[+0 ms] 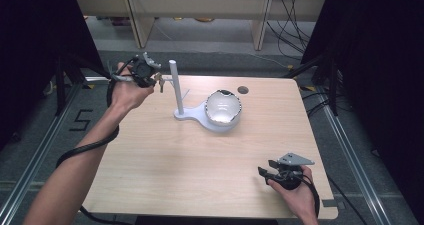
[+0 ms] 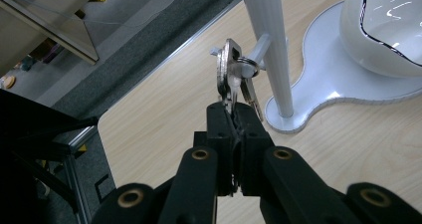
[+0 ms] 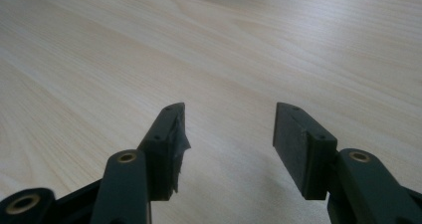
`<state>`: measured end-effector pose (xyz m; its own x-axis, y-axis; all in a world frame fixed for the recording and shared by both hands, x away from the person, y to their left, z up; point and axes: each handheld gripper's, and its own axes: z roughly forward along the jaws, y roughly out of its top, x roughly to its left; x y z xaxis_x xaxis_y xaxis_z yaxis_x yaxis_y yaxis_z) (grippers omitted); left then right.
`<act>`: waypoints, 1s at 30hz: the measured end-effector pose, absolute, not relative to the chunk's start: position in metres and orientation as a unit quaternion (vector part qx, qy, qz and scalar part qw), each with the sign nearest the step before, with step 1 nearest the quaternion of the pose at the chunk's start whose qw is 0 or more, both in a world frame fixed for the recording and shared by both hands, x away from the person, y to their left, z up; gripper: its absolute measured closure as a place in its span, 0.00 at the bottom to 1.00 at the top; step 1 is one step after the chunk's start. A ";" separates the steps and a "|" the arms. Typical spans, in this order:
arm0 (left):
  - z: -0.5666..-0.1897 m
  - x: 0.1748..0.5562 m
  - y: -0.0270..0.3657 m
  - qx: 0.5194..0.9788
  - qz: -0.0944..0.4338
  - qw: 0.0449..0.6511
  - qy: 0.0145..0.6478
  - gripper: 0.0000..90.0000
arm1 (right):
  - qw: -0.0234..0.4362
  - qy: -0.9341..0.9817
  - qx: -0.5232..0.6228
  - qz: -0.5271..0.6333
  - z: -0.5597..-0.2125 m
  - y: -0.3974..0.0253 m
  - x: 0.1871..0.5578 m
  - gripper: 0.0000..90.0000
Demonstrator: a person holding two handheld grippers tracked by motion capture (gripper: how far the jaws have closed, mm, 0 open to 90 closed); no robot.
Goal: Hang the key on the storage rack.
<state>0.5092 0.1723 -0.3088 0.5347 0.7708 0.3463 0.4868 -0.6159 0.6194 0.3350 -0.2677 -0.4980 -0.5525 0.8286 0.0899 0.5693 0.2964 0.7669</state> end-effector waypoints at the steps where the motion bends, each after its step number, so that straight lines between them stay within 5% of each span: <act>1: -0.309 0.510 0.172 0.846 0.307 0.230 0.370 0.96 | 0.163 0.788 0.443 0.395 -0.498 -0.268 0.335 0.53; 30: -0.309 0.517 0.165 0.857 0.322 0.203 0.347 0.95 | 0.170 0.785 0.450 0.390 -0.497 -0.268 0.334 0.52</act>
<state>0.5174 0.1651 -0.3094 0.5513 0.7259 0.4113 0.4649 -0.6766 0.5710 0.3338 -0.2681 -0.4974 -0.5377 0.8389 0.0847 0.5742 0.2907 0.7654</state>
